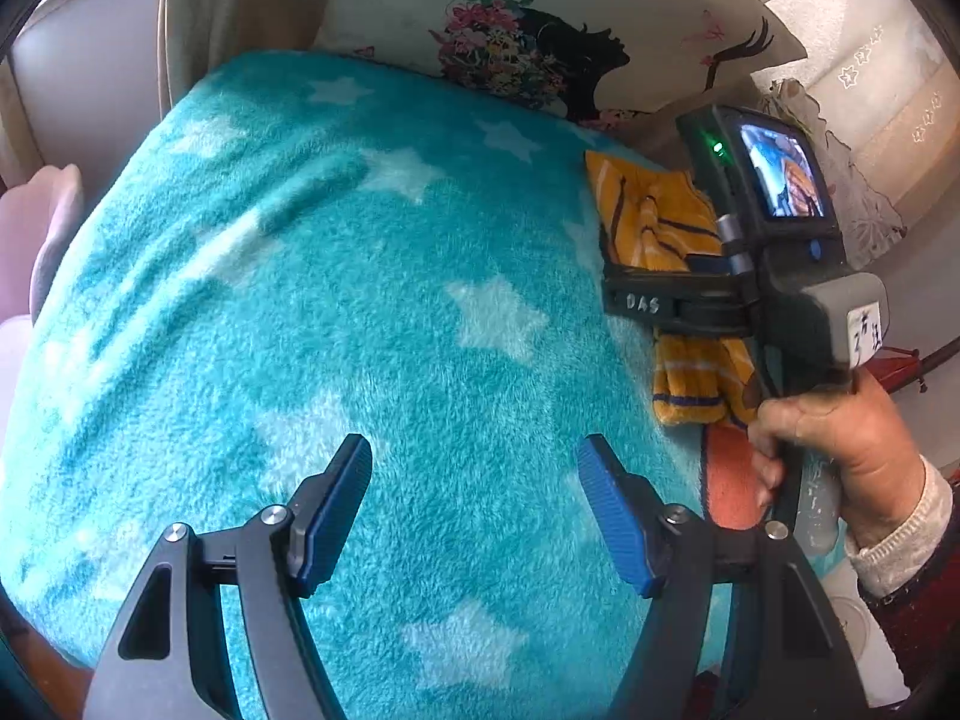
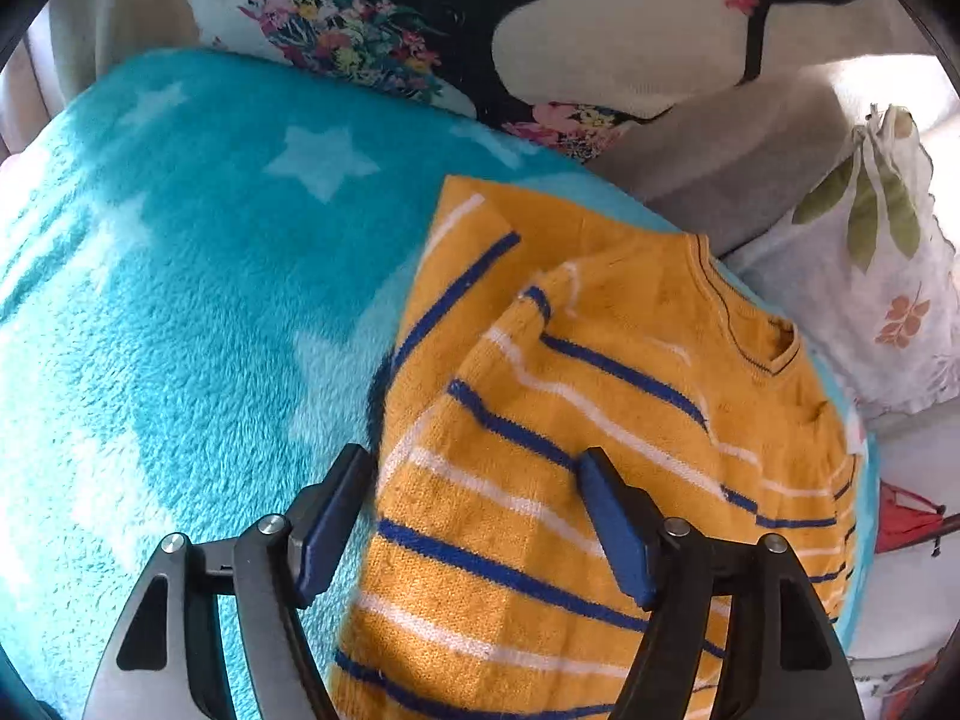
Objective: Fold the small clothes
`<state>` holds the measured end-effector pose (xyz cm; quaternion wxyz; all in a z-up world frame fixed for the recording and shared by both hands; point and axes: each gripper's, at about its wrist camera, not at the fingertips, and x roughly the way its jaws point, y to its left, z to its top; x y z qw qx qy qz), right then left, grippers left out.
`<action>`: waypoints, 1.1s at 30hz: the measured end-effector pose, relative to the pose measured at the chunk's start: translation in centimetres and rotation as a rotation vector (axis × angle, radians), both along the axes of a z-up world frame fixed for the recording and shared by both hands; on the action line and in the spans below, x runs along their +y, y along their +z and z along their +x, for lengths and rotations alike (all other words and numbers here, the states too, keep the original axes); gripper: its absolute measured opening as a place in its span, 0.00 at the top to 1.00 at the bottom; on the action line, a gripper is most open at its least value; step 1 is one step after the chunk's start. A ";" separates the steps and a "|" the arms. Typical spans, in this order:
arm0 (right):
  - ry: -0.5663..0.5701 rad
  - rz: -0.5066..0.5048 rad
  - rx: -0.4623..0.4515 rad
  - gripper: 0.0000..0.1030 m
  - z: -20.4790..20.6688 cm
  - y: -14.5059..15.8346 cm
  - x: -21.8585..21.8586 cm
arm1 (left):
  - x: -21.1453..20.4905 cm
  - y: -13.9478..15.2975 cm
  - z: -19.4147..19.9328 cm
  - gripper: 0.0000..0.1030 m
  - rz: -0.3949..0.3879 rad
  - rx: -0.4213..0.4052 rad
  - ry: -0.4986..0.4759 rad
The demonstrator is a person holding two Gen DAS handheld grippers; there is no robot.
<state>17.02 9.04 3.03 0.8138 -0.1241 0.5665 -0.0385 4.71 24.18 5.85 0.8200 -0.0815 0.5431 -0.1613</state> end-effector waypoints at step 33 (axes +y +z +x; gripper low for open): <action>-0.497 0.740 -0.190 0.88 -13.6 3.2 -47.3 | -22.2 4.6 -6.3 0.32 0.099 -0.046 -0.036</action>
